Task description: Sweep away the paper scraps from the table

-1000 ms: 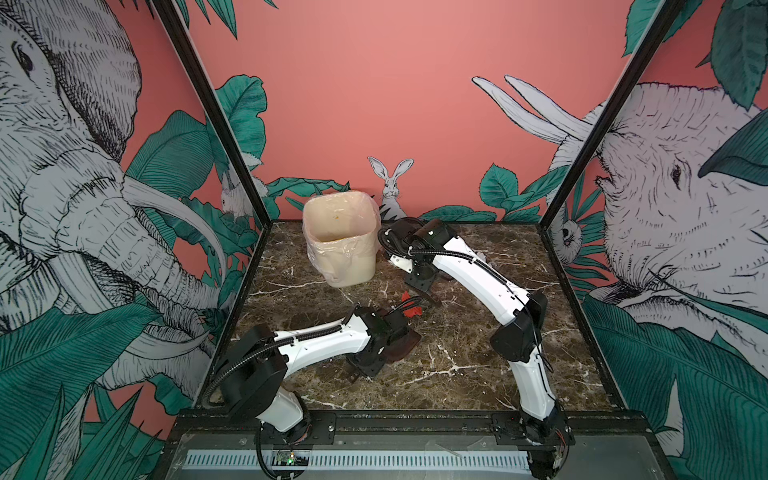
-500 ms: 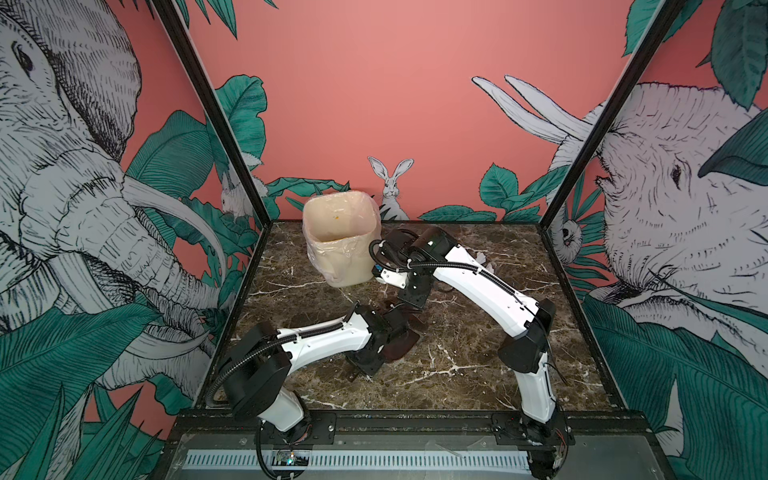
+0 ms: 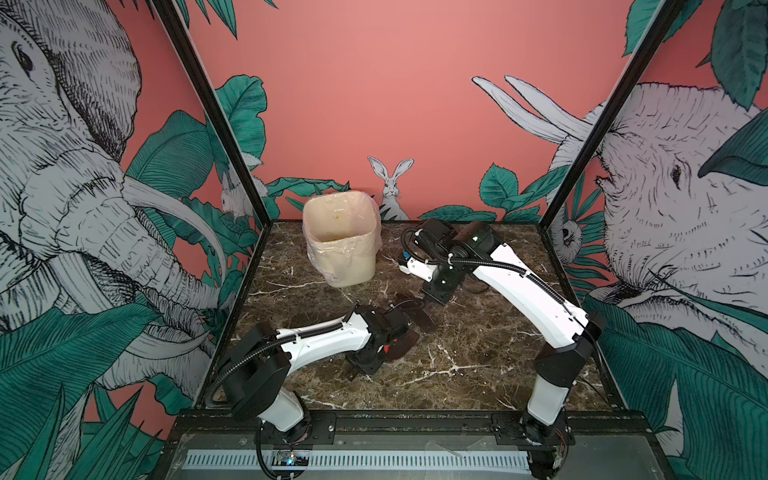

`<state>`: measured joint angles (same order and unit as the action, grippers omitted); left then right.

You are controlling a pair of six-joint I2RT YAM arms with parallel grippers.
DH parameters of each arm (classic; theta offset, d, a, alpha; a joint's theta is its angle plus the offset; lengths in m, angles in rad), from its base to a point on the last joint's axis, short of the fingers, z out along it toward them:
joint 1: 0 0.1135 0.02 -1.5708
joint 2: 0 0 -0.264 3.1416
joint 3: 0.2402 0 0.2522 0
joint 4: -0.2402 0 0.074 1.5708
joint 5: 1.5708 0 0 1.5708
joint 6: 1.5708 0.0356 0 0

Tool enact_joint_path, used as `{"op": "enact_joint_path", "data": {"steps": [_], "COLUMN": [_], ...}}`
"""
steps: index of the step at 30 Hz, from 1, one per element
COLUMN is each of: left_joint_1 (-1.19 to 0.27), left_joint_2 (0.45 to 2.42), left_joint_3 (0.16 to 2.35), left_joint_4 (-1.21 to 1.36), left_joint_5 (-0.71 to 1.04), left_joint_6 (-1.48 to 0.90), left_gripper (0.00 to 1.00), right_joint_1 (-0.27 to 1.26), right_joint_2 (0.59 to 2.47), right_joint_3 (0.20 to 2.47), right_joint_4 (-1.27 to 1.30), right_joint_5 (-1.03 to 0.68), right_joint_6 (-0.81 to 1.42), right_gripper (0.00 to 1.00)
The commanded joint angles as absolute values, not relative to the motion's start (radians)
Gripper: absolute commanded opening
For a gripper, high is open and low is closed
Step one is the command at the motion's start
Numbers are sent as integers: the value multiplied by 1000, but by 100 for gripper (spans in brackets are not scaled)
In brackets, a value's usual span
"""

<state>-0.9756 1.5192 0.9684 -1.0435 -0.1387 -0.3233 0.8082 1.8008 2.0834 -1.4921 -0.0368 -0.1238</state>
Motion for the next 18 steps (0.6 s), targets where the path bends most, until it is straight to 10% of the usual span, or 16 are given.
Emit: {"op": "enact_joint_path", "data": {"steps": [1, 18], "left_joint_1": [-968, -968], "left_joint_2": [1470, 1287], "left_joint_3": [990, 1181], "left_joint_4": [-1042, -1213], "left_joint_5": [-172, -251], "left_joint_6": [-336, -357], "left_gripper": [0, 0], "right_joint_1": [780, 502], "right_joint_2": [1750, 1418], "right_joint_3": [2069, 1664], "right_joint_4": [-1464, -1236], "right_joint_5": [0, -183], "right_joint_6": [-99, -13], "right_gripper": [0, 0]}}
